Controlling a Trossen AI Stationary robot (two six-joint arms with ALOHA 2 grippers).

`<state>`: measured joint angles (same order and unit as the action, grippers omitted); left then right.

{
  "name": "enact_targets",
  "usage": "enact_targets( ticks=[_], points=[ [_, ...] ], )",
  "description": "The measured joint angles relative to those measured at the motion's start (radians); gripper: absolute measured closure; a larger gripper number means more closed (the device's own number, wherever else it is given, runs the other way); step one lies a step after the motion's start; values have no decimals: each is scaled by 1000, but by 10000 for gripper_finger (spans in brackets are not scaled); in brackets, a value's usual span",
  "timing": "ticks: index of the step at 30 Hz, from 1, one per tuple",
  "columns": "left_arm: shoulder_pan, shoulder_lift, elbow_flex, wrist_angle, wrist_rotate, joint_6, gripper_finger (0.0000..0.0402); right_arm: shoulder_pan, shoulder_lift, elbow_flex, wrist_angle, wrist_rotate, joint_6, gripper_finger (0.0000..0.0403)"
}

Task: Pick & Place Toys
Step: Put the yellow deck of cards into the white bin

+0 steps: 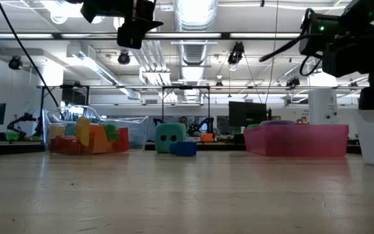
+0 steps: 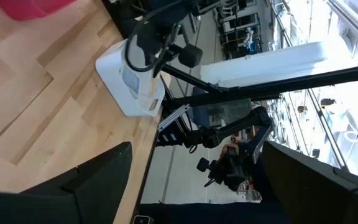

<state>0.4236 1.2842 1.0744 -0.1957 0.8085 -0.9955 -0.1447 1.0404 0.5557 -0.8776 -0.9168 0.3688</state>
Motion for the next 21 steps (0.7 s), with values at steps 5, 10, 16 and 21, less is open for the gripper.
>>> enact_targets(
  ticks=[5, 10, 16, 21],
  points=[
    [0, 0, 0, 0, 0, 0, 41, 0, 43, -3, 8, 26, -38, 344],
    [0, 0, 0, 0, 0, 0, 41, 0, 81, -3, 21, 48, -74, 344],
    [0, 0, 0, 0, 0, 0, 41, 0, 108, -3, 24, 56, -104, 344],
    [0, 0, 0, 0, 0, -1, 41, 0, 109, -4, 24, 61, -111, 344]
  ],
)
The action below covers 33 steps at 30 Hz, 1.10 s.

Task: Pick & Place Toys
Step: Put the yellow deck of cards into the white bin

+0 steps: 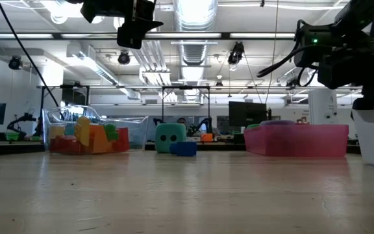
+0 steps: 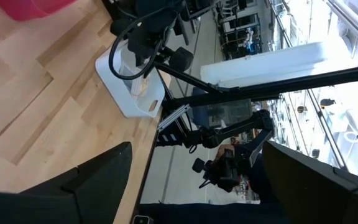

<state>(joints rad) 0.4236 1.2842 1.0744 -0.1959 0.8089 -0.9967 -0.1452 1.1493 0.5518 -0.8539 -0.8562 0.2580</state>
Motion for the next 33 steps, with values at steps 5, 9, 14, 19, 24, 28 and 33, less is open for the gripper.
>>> enact_targets(
  ticks=[5, 9, 14, 19, 24, 28, 33],
  points=[
    [0, 0, 0, 0, 0, -3, 41, 0, 0, 0, -1, 10, -3, 344],
    [0, 0, 0, 0, 0, -6, 41, 1, 0, 0, -2, 12, 0, 344],
    [0, 0, 0, 0, 0, -6, 41, 1, -1, 0, -2, 26, 12, 288],
    [1, 0, 0, 0, 0, -6, 41, 1, -1, -1, -2, 26, 12, 216],
    [1, 0, 0, 0, 4, -6, 42, 1, -1, -1, -2, 26, 11, 180],
    [1, 0, 0, 0, 4, -7, 42, 1, -1, -1, -2, 26, 13, 161],
    [0, 0, 0, 0, 4, -7, 42, 1, -1, 0, -2, 52, 22, 148]
  ],
)
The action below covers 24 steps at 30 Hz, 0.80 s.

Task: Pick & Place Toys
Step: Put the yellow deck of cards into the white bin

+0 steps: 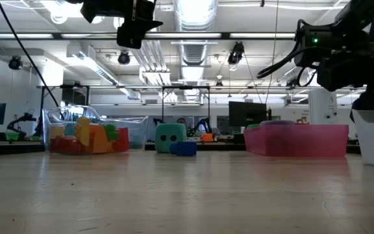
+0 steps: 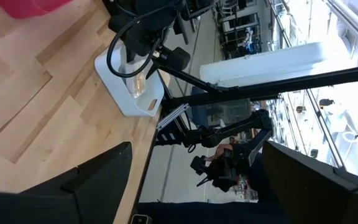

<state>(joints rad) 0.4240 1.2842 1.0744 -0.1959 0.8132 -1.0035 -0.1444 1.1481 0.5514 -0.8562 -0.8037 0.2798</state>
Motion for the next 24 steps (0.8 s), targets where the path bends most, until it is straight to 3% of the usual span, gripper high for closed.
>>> enact_targets(
  ticks=[6, 14, 24],
  points=[
    [0, 0, 0, 0, 3, 0, 42, 0, 0, 0, 0, 20, 6, 147],
    [0, 0, 0, 0, 4, -3, 42, 0, 0, 2, -2, 126, 36, 147],
    [0, 0, 0, 0, 15, -19, 42, 3, 0, 1, -4, 134, 53, 147]
  ],
)
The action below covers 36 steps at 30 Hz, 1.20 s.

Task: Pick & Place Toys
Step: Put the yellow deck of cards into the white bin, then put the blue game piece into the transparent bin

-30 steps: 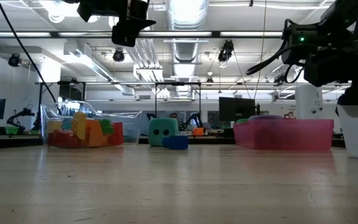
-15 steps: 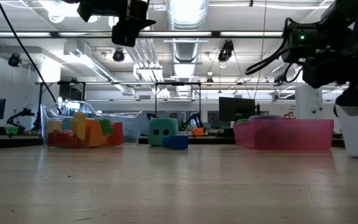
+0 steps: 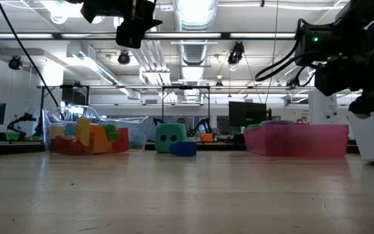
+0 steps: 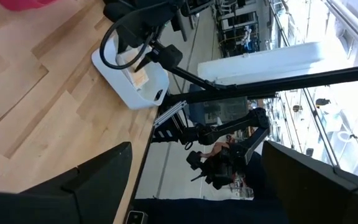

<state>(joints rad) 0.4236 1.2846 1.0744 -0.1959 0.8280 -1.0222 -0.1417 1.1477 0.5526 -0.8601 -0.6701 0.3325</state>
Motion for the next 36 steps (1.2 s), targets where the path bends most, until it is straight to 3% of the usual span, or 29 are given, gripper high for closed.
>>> enact_targets(
  ticks=[17, 36],
  points=[
    [0, 0, 0, 0, 1, 1, 42, 1, 0, 46, -35, -3, 2, 147],
    [1, 0, 0, 4, 3, 46, 42, 85, -1, 48, -51, 48, 30, 147]
  ],
)
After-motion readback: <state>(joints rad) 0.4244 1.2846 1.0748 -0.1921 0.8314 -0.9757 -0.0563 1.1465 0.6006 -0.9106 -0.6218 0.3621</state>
